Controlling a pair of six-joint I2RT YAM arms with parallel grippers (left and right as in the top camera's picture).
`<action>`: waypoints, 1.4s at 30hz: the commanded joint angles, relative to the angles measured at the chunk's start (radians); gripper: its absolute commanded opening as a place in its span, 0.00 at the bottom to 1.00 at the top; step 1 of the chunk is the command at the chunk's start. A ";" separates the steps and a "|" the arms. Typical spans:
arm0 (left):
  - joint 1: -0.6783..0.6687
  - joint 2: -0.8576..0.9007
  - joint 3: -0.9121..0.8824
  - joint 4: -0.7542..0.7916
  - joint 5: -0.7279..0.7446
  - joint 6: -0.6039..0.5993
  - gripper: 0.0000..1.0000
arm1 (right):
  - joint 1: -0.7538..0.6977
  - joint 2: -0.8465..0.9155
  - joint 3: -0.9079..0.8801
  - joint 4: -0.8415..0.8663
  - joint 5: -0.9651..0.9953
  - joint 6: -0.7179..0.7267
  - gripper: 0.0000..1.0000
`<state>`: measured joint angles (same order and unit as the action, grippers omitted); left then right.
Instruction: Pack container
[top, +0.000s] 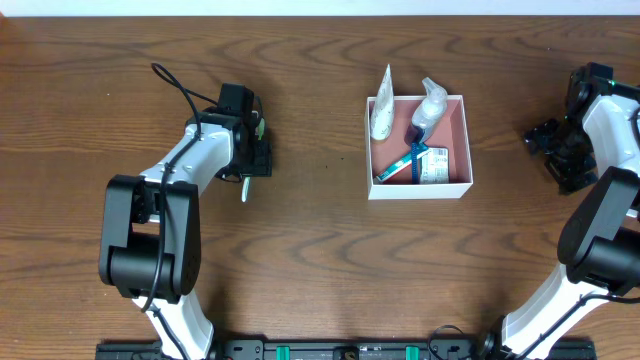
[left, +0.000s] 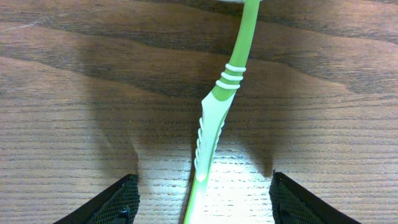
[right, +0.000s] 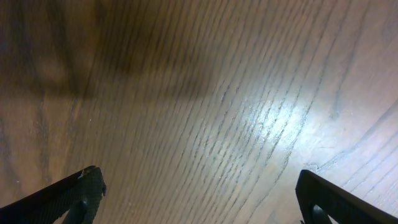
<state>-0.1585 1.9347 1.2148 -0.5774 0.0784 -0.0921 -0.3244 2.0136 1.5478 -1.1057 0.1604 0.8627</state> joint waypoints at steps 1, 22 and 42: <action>0.000 0.015 -0.020 0.000 -0.011 0.011 0.68 | -0.002 -0.016 0.000 0.000 0.011 0.016 0.99; 0.000 0.024 -0.020 0.000 -0.011 0.010 0.55 | -0.002 -0.016 0.000 0.000 0.011 0.016 0.99; 0.000 0.024 -0.020 0.007 -0.011 0.009 0.19 | -0.002 -0.016 0.000 0.000 0.011 0.015 0.99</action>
<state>-0.1585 1.9404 1.2053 -0.5713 0.0750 -0.0807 -0.3244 2.0136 1.5478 -1.1057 0.1604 0.8627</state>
